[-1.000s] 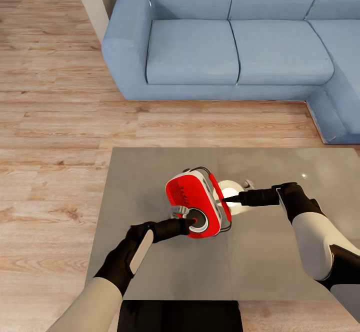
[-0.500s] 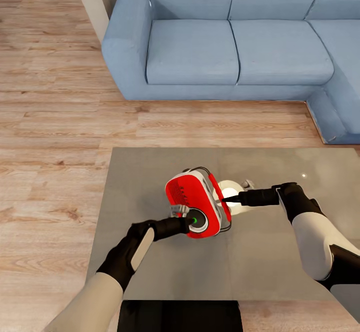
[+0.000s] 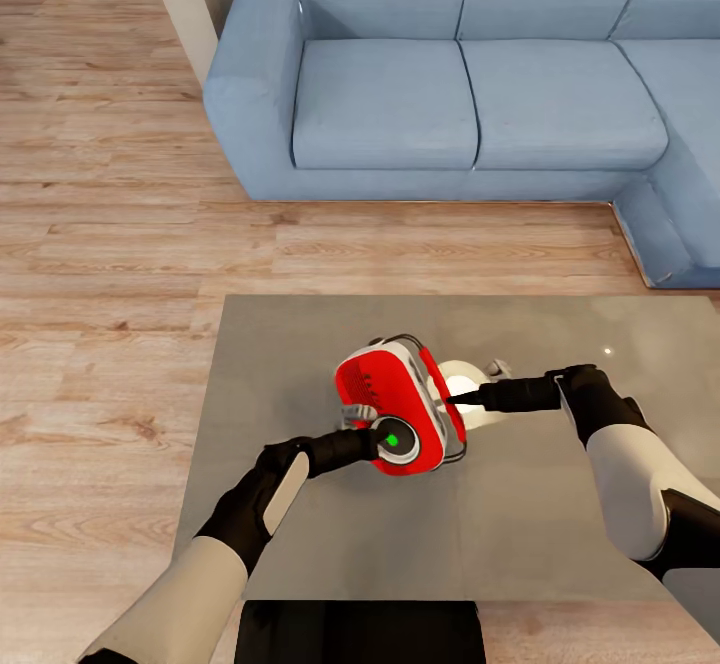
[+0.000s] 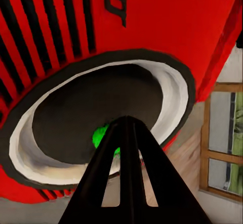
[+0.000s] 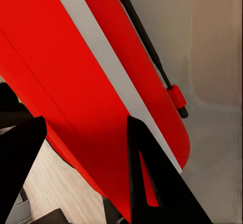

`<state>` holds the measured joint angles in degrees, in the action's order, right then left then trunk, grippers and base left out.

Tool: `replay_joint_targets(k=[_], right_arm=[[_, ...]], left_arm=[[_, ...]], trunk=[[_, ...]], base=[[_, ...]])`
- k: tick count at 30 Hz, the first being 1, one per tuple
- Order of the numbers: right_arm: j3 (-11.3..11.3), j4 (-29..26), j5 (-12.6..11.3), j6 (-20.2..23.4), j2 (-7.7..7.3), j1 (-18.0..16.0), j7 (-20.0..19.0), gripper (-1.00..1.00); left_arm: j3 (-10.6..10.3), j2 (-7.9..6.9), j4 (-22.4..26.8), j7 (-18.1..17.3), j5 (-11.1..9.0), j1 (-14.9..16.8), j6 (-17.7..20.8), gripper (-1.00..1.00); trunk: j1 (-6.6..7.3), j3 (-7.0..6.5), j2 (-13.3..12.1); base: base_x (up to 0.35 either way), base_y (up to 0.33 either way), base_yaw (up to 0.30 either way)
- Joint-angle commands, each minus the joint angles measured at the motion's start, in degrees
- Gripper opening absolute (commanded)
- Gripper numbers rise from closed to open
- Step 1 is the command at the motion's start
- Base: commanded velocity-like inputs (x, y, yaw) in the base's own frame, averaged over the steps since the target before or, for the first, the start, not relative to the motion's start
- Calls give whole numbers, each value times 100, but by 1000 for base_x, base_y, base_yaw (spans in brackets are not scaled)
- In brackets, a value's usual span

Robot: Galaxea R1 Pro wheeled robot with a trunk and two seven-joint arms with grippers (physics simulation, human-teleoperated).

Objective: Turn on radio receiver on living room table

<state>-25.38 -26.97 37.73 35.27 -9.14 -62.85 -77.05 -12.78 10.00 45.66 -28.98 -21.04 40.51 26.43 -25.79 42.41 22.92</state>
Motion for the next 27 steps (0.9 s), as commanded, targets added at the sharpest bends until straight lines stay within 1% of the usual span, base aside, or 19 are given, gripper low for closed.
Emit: replay_joint_targets(k=[1, 3, 4, 5, 8, 9, 11, 13, 15, 17, 18, 19, 23, 25, 27], right_arm=[[4, -6, -33, 47, -2, 1, 93, -100], [11, -13, -33, 78, -8, 1, 457, -100], [2, -26, -29, 174, -12, 2, 894, -100], [-4, -65, -23, 364, -20, 1, 1452, -100], [4, -156, -21, 576, -25, 1, 2041, -100], [5, -188, -20, 594, -25, 2, 2117, -100], [9, -417, -14, 663, -20, 3, 2563, -100], [19, -705, 4, 763, -18, 5, 2872, -100], [64, -924, 75, 916, -18, 5, 2970, -100], [359, -1262, 340, 1249, 1, 6, 3046, -100], [598, -1445, 484, 1440, 18, 3, 3068, -100], [780, -1626, 564, 1601, 23, 3, 3079, -100], [964, -2015, 650, 1894, 16, 3, 3076, -100], [1013, -2103, 676, 2051, -9, 1, 3077, -100], [1140, -2161, 692, 2222, -32, 5, 3098, -100]], left_arm=[[-28, 0, 1, -1, -33, 0, 4, -100], [-113, 0, 3, -1, -85, 0, 8, -100], [-177, 0, 4, -2, -107, 0, 9, -100], [-226, 0, 4, -2, -124, 0, 10, -100], [-251, 0, 4, -2, -134, 0, 11, -100], [-253, 0, 4, -2, -135, 0, 11, -100], [-259, 0, 4, -2, -137, 0, 11, -100], [-260, 0, 4, -2, -137, 0, 11, -100], [-260, 0, 4, -2, -137, 0, 11, -100], [-260, 0, 4, -2, -137, 0, 11, -100], [-263, 0, 4, -2, -137, 0, 11, -100], [-264, 0, 4, -2, -136, 0, 11, -100], [-267, 0, 4, -2, -137, 0, 11, -100], [-269, 0, 4, -2, -137, 0, 11, -100], [-269, 0, 4, 0, -136, 0, 14, -100]], trunk=[[0, 0, 0], [0, 0, 0], [0, 0, 0], [0, 0, 0], [0, 0, 0], [0, 0, 0], [0, 0, 0], [0, 0, 0], [0, 0, 0], [0, 0, 0], [0, 0, 0], [0, 0, 0], [0, 0, 0], [0, 0, 0], [0, 0, 0]], base=[[0, 0, 0], [0, 0, 0], [0, 0, 0], [0, 0, 0], [0, 0, 0], [0, 0, 0], [0, 0, 0], [0, 0, 0], [0, 0, 0], [0, 0, 0], [0, 0, 0], [0, 0, 0], [0, 0, 0], [0, 0, 0], [0, 0, 0]])
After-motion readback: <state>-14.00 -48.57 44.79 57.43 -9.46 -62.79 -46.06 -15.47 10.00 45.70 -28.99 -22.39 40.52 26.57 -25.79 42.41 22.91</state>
